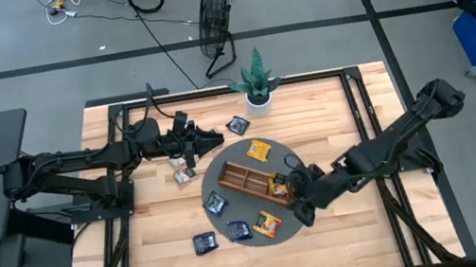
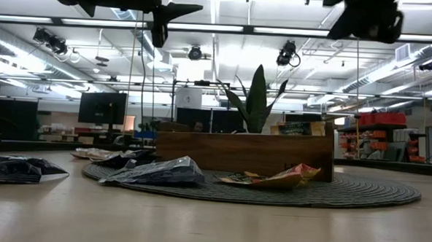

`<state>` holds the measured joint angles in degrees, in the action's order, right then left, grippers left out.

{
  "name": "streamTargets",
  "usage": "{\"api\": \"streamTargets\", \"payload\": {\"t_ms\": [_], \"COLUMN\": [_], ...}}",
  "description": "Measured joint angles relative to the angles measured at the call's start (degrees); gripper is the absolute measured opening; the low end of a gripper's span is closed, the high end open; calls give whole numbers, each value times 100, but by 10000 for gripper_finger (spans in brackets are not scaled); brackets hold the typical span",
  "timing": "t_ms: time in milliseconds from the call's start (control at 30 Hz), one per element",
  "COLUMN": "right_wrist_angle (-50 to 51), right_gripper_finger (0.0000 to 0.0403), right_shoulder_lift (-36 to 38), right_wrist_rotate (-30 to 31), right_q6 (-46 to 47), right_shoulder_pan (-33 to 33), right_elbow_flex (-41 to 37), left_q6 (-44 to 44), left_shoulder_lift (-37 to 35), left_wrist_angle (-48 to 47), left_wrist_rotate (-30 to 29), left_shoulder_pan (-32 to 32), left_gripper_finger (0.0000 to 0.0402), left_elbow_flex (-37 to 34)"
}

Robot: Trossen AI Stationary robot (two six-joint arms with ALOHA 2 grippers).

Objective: Pick & Place Tea
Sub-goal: Put the yellow tea bag into the right section of the wooden organizer

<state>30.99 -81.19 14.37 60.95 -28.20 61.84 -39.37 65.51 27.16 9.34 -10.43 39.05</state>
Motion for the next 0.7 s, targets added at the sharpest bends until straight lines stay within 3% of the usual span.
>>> {"api": "streamTargets", "payload": {"t_ms": [333,700], "right_wrist_angle": [-1146,-2172], "right_gripper_finger": [185,185], "right_shoulder_lift": [-632,-2358], "right_wrist_rotate": [330,898], "right_q6": [2156,5630], "right_shoulder_pan": [-495,-818], "right_elbow_flex": [-161,-181], "left_q6": [14,408], "left_shoulder_lift": [1,1], "left_wrist_angle": [-3,-46], "left_wrist_rotate": [286,1168], "left_shoulder_pan": [22,71], "left_gripper_finger": [122,122], "left_elbow_flex": [-4,-4]}}
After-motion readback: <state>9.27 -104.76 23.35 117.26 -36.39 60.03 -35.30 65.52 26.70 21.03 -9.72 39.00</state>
